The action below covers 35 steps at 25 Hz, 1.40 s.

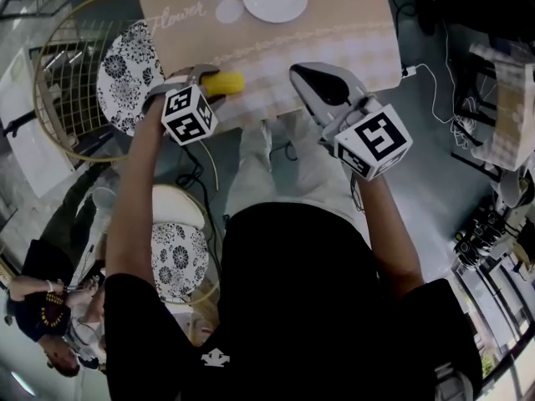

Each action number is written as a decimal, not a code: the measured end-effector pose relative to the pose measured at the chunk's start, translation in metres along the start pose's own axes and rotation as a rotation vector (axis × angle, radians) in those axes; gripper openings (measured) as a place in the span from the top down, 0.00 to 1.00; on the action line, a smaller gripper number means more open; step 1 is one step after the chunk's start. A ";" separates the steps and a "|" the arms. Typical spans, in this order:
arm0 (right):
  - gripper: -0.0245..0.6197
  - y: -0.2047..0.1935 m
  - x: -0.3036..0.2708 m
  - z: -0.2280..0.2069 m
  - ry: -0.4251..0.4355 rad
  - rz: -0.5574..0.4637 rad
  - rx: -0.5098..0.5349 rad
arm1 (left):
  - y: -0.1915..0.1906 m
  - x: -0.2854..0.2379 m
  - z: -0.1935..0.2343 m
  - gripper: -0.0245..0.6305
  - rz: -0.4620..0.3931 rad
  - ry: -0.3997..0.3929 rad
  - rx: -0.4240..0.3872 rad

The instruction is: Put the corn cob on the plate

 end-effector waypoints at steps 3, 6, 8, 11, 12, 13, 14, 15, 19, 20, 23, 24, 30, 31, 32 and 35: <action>0.96 -0.002 0.000 -0.002 -0.006 -0.007 -0.009 | -0.003 -0.008 0.001 0.53 0.016 -0.020 -0.007; 0.96 -0.005 0.003 -0.005 -0.014 -0.010 -0.017 | -0.002 -0.009 0.001 0.52 0.005 -0.053 0.014; 0.96 -0.007 0.002 -0.006 -0.018 -0.011 -0.021 | -0.003 -0.009 0.001 0.52 -0.013 -0.064 0.020; 0.96 -0.010 0.000 -0.007 -0.020 -0.009 -0.028 | -0.005 -0.009 0.003 0.52 -0.048 -0.067 0.031; 0.96 -0.011 -0.001 -0.007 -0.019 -0.007 -0.028 | -0.005 -0.008 0.003 0.52 -0.061 -0.064 0.038; 0.96 -0.012 -0.001 -0.007 -0.016 -0.005 -0.029 | -0.006 -0.008 0.003 0.52 -0.073 -0.060 0.046; 0.96 -0.013 -0.001 -0.007 -0.013 -0.003 -0.029 | -0.006 -0.007 0.003 0.52 -0.082 -0.057 0.056; 0.96 -0.014 -0.002 -0.007 -0.010 0.000 -0.030 | -0.006 -0.006 0.003 0.52 -0.089 -0.055 0.070; 0.96 -0.014 -0.003 -0.011 -0.003 0.007 -0.027 | -0.002 -0.005 0.006 0.54 -0.101 -0.071 0.134; 0.96 -0.014 -0.004 -0.012 -0.001 0.011 -0.024 | -0.002 -0.005 0.006 0.54 -0.095 -0.070 0.132; 0.96 -0.014 -0.008 -0.013 0.010 0.020 -0.013 | -0.003 -0.006 0.005 0.54 -0.064 -0.071 0.121; 0.96 -0.013 -0.009 -0.014 0.013 0.021 -0.011 | -0.003 -0.006 0.005 0.54 -0.057 -0.076 0.130; 0.96 -0.013 -0.013 -0.017 0.025 0.031 0.003 | 0.006 0.002 0.016 0.54 -0.074 -0.080 0.200; 0.96 -0.013 -0.013 -0.018 0.027 0.031 0.000 | 0.007 0.004 0.019 0.54 -0.074 -0.075 0.198; 0.96 -0.012 -0.013 -0.019 0.028 0.030 -0.004 | 0.009 0.006 0.021 0.54 -0.075 -0.071 0.196; 0.96 -0.010 -0.014 -0.022 0.031 0.027 -0.007 | 0.014 0.011 0.029 0.54 -0.081 -0.062 0.204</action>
Point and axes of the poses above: the fingertips, and each gripper's own axes: x backward along the fingers, z to its left, y out of its top, the point moved 2 cm from there along x, backward along the fingers, and after that the axes turned 9 degrees about z, right-handed, at the moved point
